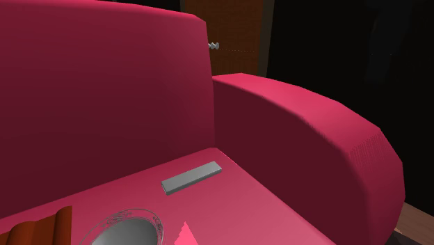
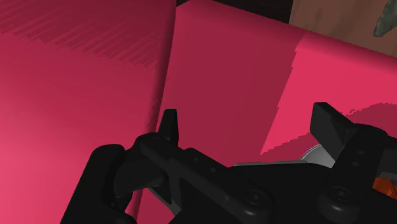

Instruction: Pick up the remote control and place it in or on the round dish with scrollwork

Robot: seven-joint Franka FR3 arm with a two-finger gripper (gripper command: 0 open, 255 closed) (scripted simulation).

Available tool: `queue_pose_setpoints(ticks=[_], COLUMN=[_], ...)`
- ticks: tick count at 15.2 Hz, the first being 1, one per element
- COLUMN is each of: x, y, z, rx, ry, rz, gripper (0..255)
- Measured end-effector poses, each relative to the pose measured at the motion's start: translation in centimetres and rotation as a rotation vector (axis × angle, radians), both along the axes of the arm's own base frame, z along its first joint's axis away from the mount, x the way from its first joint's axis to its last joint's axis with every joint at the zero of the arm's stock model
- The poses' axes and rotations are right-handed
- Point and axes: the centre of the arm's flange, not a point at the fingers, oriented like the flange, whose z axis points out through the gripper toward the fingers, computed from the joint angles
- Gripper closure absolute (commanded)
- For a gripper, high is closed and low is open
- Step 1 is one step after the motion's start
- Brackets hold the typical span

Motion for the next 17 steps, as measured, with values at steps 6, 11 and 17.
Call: queue_pose_setpoints(ticks=[6, 11, 17], x=[3.7, 8.7, 14.8], y=[-0.4, -0.6, 0.1], z=[-3.2, -7.8, -12.9], rx=[-0.010, -0.022, -0.037], ry=[-0.010, -0.025, -0.043], rz=[0.106, 0.241, 0.402], gripper=[0, 0, 0])
